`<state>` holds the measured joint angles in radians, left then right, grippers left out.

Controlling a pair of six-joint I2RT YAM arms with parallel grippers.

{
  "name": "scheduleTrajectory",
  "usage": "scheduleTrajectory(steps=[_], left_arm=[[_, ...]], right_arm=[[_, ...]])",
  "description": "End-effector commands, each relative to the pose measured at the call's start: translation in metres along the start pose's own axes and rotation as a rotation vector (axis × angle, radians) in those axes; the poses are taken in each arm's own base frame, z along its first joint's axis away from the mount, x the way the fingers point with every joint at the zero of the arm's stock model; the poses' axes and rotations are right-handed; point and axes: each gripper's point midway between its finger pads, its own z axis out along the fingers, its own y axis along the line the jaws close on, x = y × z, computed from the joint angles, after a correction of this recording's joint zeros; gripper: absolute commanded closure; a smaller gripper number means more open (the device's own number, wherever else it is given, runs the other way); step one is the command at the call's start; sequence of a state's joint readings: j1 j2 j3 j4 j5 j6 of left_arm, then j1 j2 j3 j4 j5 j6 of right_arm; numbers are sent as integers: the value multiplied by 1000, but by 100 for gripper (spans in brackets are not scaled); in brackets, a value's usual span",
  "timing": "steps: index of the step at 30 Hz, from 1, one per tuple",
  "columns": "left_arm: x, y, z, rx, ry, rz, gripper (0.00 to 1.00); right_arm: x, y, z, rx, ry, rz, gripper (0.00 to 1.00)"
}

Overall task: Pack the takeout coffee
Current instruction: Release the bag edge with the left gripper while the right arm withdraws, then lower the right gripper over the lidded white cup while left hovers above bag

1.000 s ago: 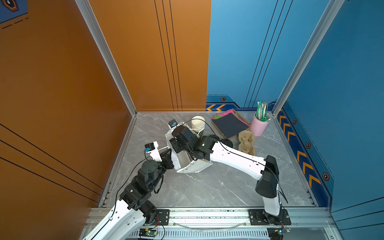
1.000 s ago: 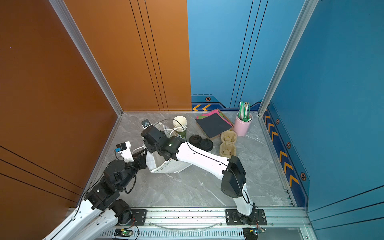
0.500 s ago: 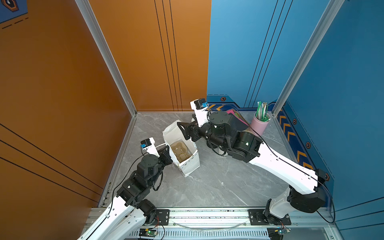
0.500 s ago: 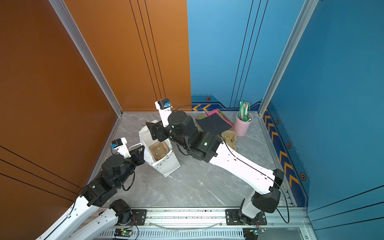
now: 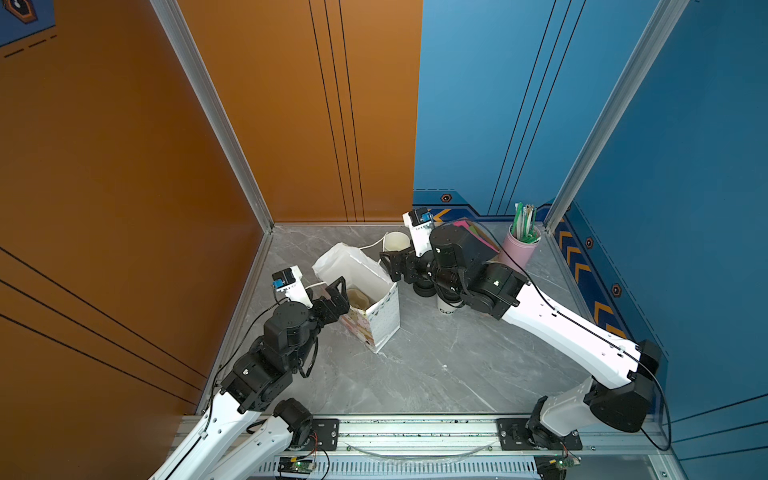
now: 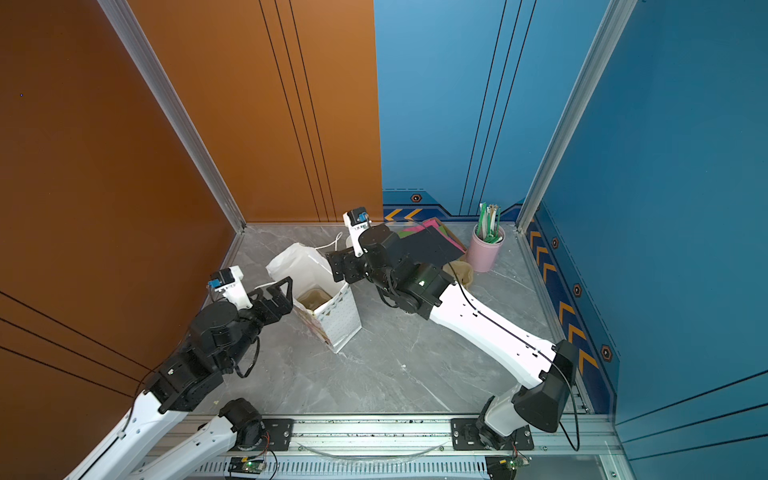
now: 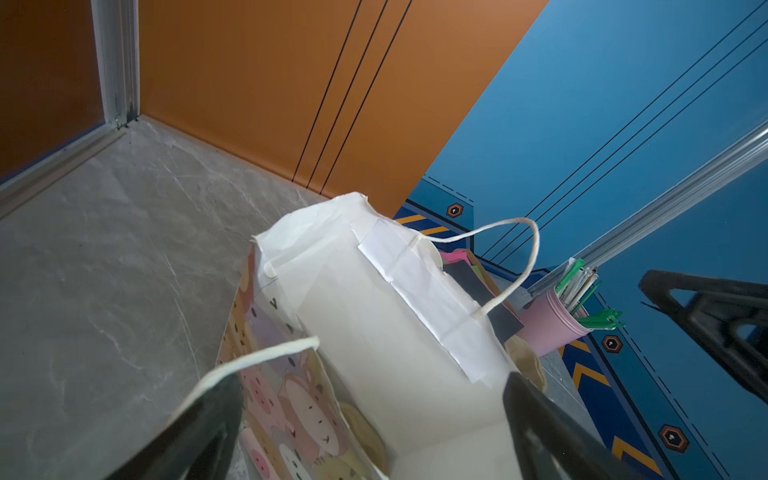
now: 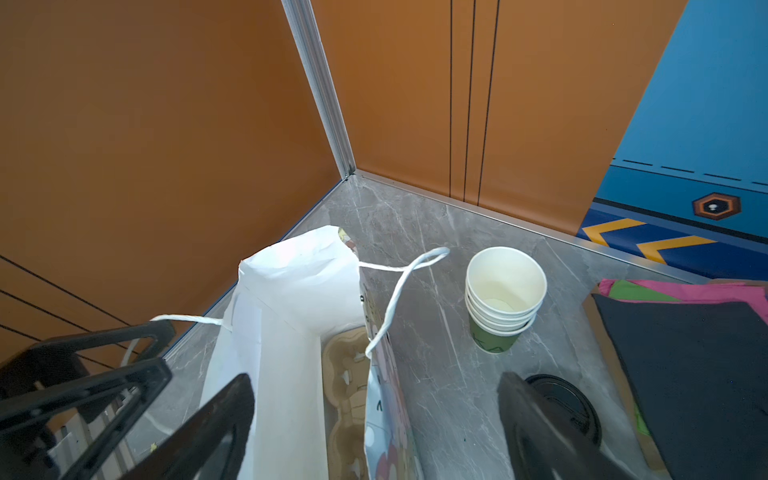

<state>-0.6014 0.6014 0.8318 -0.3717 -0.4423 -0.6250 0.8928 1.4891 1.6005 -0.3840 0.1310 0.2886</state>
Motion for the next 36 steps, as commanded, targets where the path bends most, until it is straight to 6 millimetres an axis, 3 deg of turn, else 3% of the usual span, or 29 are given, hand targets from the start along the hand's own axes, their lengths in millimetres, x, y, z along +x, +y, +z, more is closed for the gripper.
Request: scheduleTrajectory(steps=[1,9,13,17,25,27,28,36], left_arm=[[-20,-2,-15,-1,-24,131,1],[-43,-23,-10,-31,94,466,2],[-41,-27,17,-35,228,527,2],[-41,-20,52,2,332,441,0],[-40,17,106,-18,477,404,11],[-37,22,113,-5,504,404,12],[-36,22,117,7,514,399,18],[-17,34,137,21,625,396,34]], right_arm=[[7,-19,-13,37,38,-8,3],[34,-74,-27,208,146,-45,0],[52,-104,-33,280,218,-26,0],[64,-128,-42,333,254,1,1],[80,-149,-55,373,279,33,0],[82,-153,-57,381,282,39,0],[83,-154,-58,381,282,42,0],[88,-162,-60,385,301,65,0]])
